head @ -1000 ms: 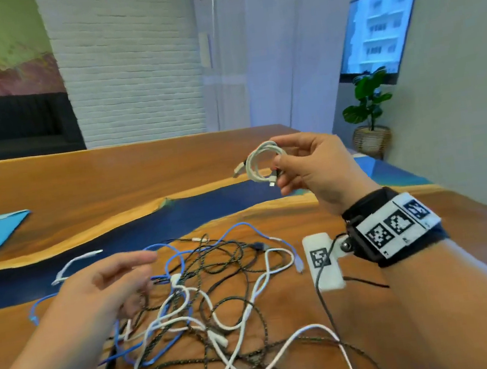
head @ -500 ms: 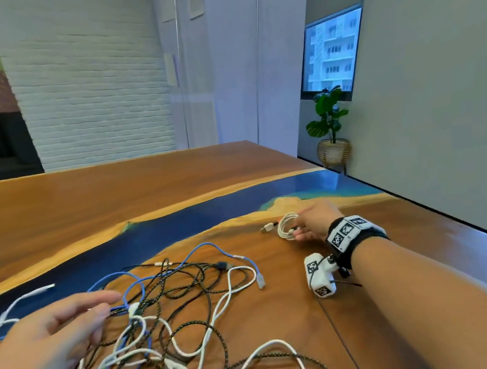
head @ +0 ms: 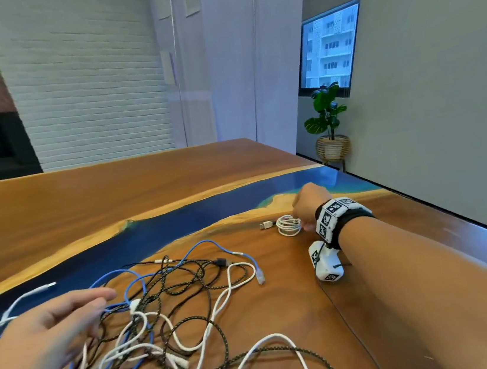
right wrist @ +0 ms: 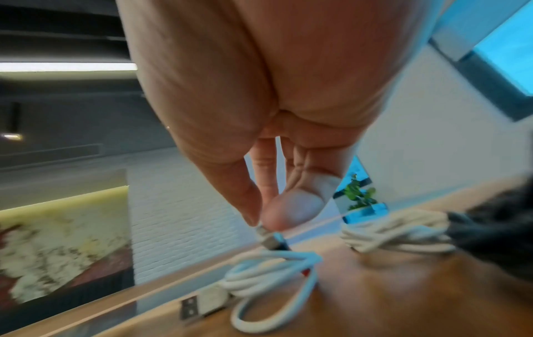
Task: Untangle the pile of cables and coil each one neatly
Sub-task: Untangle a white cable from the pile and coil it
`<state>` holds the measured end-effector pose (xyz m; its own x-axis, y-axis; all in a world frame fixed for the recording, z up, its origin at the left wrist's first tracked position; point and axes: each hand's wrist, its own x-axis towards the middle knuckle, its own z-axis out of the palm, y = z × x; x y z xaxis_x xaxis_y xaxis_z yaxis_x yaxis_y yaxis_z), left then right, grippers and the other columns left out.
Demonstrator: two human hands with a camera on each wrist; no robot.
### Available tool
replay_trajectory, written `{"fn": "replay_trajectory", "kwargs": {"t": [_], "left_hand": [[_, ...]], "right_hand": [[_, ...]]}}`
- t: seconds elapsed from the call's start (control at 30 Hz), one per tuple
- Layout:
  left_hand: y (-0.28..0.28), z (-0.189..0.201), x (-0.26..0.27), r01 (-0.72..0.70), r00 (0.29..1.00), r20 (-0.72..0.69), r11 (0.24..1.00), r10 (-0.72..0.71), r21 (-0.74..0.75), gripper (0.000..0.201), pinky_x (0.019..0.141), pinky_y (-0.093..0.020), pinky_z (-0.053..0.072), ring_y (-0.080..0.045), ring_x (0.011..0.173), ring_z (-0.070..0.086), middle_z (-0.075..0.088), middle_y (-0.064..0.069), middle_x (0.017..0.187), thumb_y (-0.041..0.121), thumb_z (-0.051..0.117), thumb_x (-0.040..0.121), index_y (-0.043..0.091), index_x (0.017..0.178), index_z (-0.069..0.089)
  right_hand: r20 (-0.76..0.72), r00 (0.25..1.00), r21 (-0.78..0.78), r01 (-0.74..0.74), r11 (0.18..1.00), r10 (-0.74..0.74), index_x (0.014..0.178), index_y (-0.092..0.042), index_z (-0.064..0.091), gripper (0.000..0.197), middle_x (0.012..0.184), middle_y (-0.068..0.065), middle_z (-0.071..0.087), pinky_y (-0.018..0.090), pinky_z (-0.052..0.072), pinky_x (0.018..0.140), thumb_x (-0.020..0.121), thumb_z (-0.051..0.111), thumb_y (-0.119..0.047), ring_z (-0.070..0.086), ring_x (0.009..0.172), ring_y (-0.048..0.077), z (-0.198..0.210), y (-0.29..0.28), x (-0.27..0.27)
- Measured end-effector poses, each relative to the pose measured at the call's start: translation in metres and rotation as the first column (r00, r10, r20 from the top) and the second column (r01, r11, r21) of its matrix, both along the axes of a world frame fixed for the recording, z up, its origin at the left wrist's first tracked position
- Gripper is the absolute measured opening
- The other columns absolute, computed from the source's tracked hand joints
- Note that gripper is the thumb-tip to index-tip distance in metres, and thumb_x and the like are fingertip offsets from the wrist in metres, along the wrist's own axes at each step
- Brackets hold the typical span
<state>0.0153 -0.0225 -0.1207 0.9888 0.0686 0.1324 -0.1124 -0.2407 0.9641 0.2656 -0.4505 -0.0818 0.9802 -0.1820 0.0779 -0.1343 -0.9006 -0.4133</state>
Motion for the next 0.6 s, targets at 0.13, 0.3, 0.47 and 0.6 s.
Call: {"fn": "replay_trajectory", "kwargs": {"t": [0.13,0.3,0.47,0.6], "left_hand": [[-0.039,0.027,-0.016,-0.157,0.987,0.01,0.975,0.161,-0.159,0.021,0.06,-0.032,0.03,-0.005,0.045,0.045,0.055,0.001,0.057,0.016,0.063,0.095,0.023,0.088,0.081],[-0.036,0.034,-0.019,-0.25,0.968,-0.015,0.96,0.25,-0.127,0.023,0.057,-0.029,0.034,-0.002,0.048,0.048,0.06,0.0,0.067,0.014,0.063,0.098,0.021,0.088,0.082],[-0.033,0.041,-0.024,-0.265,0.964,0.004,0.962,0.266,-0.069,0.022,0.055,-0.024,0.036,-0.003,0.052,0.049,0.061,0.002,0.071,0.02,0.063,0.099,0.025,0.089,0.081],[-0.03,0.041,-0.027,-0.195,0.981,-0.019,0.981,0.195,0.007,0.016,0.06,-0.021,0.041,0.003,0.055,0.052,0.068,0.011,0.073,0.023,0.065,0.097,0.024,0.095,0.08]], "right_hand": [[0.156,0.965,-0.062,-0.202,0.977,0.21,0.097,-0.01,0.077,0.016,0.099,0.003,0.073,0.034,0.057,0.087,0.088,0.065,-0.006,0.069,0.099,0.024,0.031,0.038,-0.032],[0.107,0.764,0.012,-0.641,0.767,0.637,0.092,-0.025,0.077,0.003,0.087,-0.006,0.071,0.02,0.051,0.056,0.089,0.075,-0.025,0.065,0.062,0.0,0.057,0.114,-0.101],[-0.092,0.403,0.011,-0.914,0.406,0.91,0.118,-0.042,0.067,0.037,0.076,-0.011,0.071,0.019,0.047,0.062,0.084,0.081,-0.036,0.063,0.066,0.0,0.053,0.179,-0.173],[-0.3,0.271,-0.134,-0.961,0.241,0.914,0.135,-0.05,0.051,0.058,0.066,-0.028,0.058,0.012,0.037,0.057,0.085,0.078,-0.037,0.054,0.065,-0.009,0.027,0.214,-0.194]]}}
